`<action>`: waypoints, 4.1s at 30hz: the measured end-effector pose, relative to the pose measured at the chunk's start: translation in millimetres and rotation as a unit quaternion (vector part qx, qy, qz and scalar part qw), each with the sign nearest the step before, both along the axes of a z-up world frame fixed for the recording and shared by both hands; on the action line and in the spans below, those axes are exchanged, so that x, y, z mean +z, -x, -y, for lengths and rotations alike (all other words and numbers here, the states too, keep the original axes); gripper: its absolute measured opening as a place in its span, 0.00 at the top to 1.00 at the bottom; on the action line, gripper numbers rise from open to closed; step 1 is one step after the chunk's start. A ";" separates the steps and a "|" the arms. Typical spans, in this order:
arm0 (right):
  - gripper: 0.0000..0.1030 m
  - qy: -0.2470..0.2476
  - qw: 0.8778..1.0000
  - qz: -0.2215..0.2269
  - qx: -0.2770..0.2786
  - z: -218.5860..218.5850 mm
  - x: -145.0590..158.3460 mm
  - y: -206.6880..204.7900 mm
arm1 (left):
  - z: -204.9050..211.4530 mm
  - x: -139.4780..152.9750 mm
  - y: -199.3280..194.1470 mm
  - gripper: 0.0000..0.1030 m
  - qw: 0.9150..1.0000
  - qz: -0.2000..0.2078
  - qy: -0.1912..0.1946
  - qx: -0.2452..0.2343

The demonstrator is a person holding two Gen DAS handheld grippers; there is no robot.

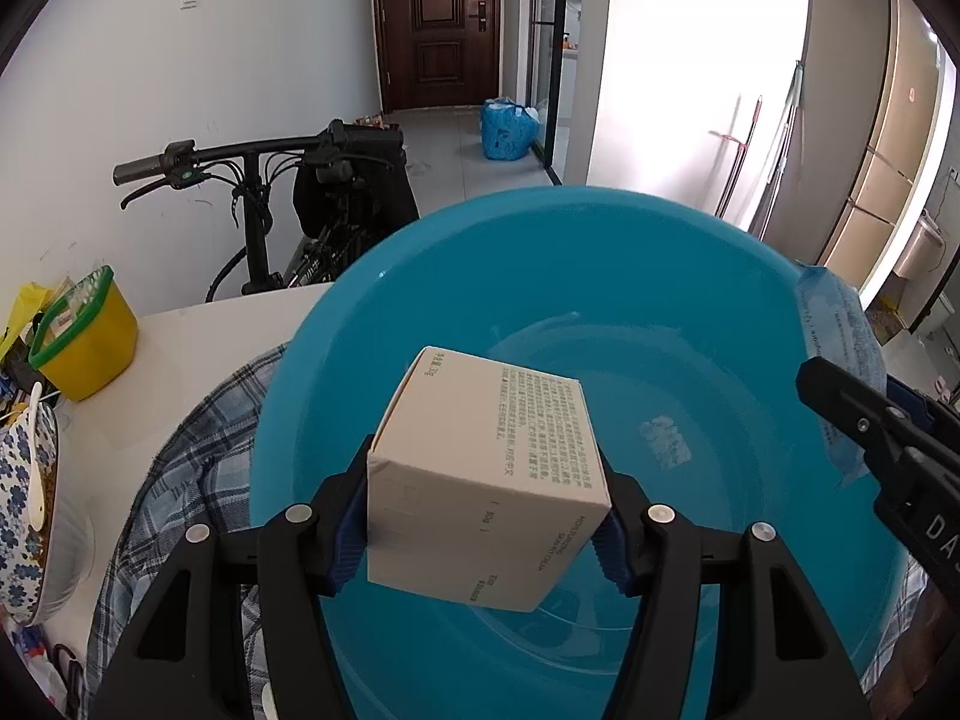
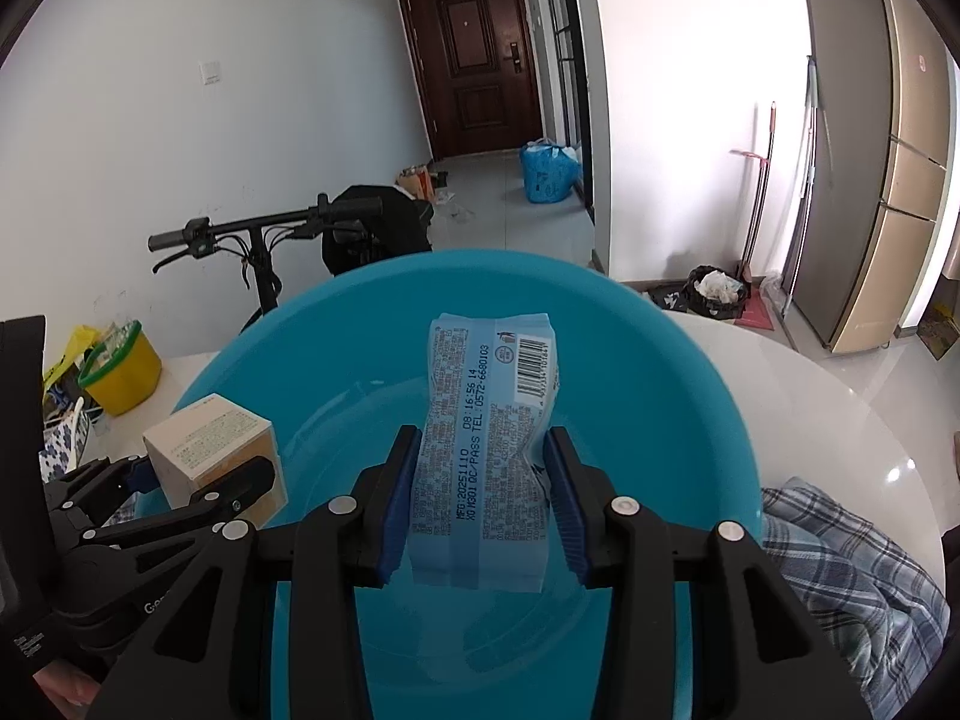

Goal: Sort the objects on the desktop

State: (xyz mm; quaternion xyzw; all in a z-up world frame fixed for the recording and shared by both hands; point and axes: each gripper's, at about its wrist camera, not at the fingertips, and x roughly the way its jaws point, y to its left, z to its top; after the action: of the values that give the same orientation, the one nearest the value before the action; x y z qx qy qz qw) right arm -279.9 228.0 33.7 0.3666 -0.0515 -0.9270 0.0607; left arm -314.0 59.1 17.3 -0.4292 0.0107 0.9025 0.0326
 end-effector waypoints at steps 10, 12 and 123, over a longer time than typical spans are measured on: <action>0.61 -0.010 1.000 0.014 -0.001 2.7 -7.6 4.3 | 0.7 -11.9 7.8 0.38 1.000 0.027 0.007 0.003; 0.61 -0.011 1.000 0.015 -0.001 3.1 -7.9 4.4 | 2.0 -12.3 9.3 0.38 1.000 0.028 0.006 0.003; 0.01 -0.026 0.971 -0.235 -0.035 -3.1 136.0 -122.2 | 40.4 187.9 -162.5 0.00 0.933 -0.357 -0.041 0.008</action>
State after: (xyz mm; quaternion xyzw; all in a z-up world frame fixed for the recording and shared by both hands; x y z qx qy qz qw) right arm -157.6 231.2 169.7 0.1376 -0.0241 -0.9898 0.0288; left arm -151.6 18.7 205.2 -0.0767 -0.0186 0.9962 0.0366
